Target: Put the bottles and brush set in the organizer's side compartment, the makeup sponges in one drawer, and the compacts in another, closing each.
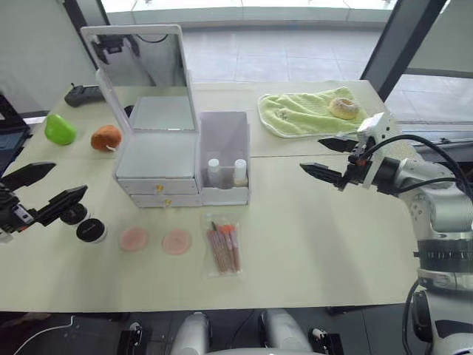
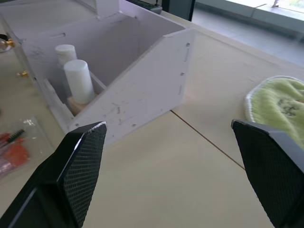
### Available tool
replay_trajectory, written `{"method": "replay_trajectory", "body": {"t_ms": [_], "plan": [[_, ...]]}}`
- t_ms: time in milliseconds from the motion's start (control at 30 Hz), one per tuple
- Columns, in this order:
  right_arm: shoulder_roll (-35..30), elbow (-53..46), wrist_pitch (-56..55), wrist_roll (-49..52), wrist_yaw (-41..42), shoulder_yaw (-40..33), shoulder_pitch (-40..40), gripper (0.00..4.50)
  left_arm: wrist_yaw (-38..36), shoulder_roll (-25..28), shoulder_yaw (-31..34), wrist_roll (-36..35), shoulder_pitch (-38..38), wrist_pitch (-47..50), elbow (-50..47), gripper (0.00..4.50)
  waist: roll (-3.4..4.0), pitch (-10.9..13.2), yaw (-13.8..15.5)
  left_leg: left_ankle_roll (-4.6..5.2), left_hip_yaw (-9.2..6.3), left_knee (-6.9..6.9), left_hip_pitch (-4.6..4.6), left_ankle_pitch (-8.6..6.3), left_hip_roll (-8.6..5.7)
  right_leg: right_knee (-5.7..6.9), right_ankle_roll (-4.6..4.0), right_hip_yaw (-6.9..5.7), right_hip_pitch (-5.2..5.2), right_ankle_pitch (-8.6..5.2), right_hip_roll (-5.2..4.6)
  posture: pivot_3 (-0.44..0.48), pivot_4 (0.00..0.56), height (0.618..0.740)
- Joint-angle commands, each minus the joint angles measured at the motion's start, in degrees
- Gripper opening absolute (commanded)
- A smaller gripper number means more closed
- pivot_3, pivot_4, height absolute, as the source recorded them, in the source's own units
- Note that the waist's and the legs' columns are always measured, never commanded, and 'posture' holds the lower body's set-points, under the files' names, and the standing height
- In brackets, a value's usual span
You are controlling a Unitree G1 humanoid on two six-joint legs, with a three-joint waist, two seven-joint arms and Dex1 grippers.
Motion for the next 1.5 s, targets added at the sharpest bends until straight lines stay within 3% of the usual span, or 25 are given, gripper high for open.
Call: {"method": "replay_trajectory", "body": {"t_ms": [33,167,333,433,567,667,767,900,1067,1300,1500], "plan": [[-1.24,-10.17,6.38,4.72,0.55,1.13,1.20,4.45,-2.56,3.94,-4.52,-3.76,-2.51,5.80,-6.27,4.50,-0.06,-0.02,0.73,0.00,0.01,0.00,-0.05,0.00,0.03,0.00,0.00,0.00,-0.17,0.00,0.01,0.000,0.150,0.740],[-2.79,-16.99,9.38,3.38,1.49,8.13,2.62,4.45,-4.65,8.07,-13.82,-1.83,-6.93,9.11,-8.79,4.50,-0.17,-0.08,0.70,-0.01,0.22,-0.07,-0.06,-0.01,0.02,-0.09,0.10,0.20,-0.17,-0.06,0.01,0.000,0.150,0.740],[-1.74,-23.63,12.02,5.55,-1.17,9.01,4.39,4.45,-1.66,8.29,-21.97,-0.88,-12.63,13.39,-13.44,4.50,-0.30,-0.06,0.28,0.00,0.50,-0.08,-0.04,0.00,0.14,0.00,0.45,0.42,-0.28,-0.24,0.12,0.000,0.150,0.740],[-2.30,-26.13,17.70,7.99,-3.68,8.03,5.80,4.45,2.15,12.67,-27.90,-6.85,-16.48,31.18,-16.86,4.50,-0.48,0.00,0.21,0.00,0.72,-0.11,0.12,-0.01,0.24,0.05,0.49,0.60,-0.25,-0.24,0.24,0.000,0.150,0.740],[-0.99,-30.18,26.87,10.76,-10.64,6.83,8.17,4.45,2.91,11.77,-31.15,-18.28,-23.19,46.93,-15.52,4.50,-0.60,0.02,0.31,0.01,0.80,-0.09,0.14,-0.01,0.25,0.07,0.60,0.82,-0.27,-0.24,0.39,0.000,0.150,0.740],[4.12,-25.04,44.52,24.21,-10.27,2.43,5.08,4.50,7.34,6.64,-33.05,-20.95,-25.92,52.92,-13.64,3.93,-0.65,0.02,0.07,0.01,0.87,-0.09,0.18,-0.01,0.26,0.08,0.62,0.88,-0.28,-0.24,0.40,0.000,0.150,0.740],[10.23,-16.09,57.73,26.86,-17.70,-0.98,2.38,4.50,14.76,-1.67,-33.75,-23.51,-27.71,59.12,-11.59,3.04,-0.64,0.00,-0.04,0.02,0.90,-0.08,0.34,-0.01,0.26,0.14,0.60,0.97,-0.19,-0.20,0.45,0.000,0.150,0.740],[12.44,-6.05,59.95,38.46,-26.71,-0.60,1.59,4.50,20.67,-9.51,-35.75,-21.13,-25.70,60.58,-10.05,1.74,-0.85,-0.06,0.30,0.02,0.87,-0.05,0.21,-0.01,0.24,0.08,0.47,1.02,-0.28,-0.10,0.46,0.000,0.150,0.740],[16.81,4.69,59.95,43.80,-38.19,-1.43,-0.07,4.50,25.44,-13.88,-37.80,-16.96,-23.61,58.59,-11.20,0.15,-0.87,-0.08,0.13,0.03,0.90,-0.05,0.22,-0.01,0.17,0.06,0.28,1.10,-0.29,0.05,0.45,0.000,0.150,0.740],[23.65,12.52,59.95,42.31,-46.23,0.21,-0.97,4.50,28.71,-16.27,-41.08,-11.97,-19.42,56.87,-12.72,0.07,-0.84,-0.16,-0.20,0.02,0.94,-0.06,0.28,-0.01,0.20,0.04,0.55,1.21,-0.27,-0.08,0.52,0.000,0.150,0.740],[28.95,15.64,59.95,37.94,-46.92,2.27,-2.23,4.50,29.45,-16.00,-42.93,-8.85,-18.17,56.30,-13.47,0.07,-0.68,-0.56,-0.73,0.02,0.92,-0.08,0.34,-0.02,0.34,0.04,0.55,1.22,-0.23,-0.09,0.69,0.000,0.150,0.740]]}}
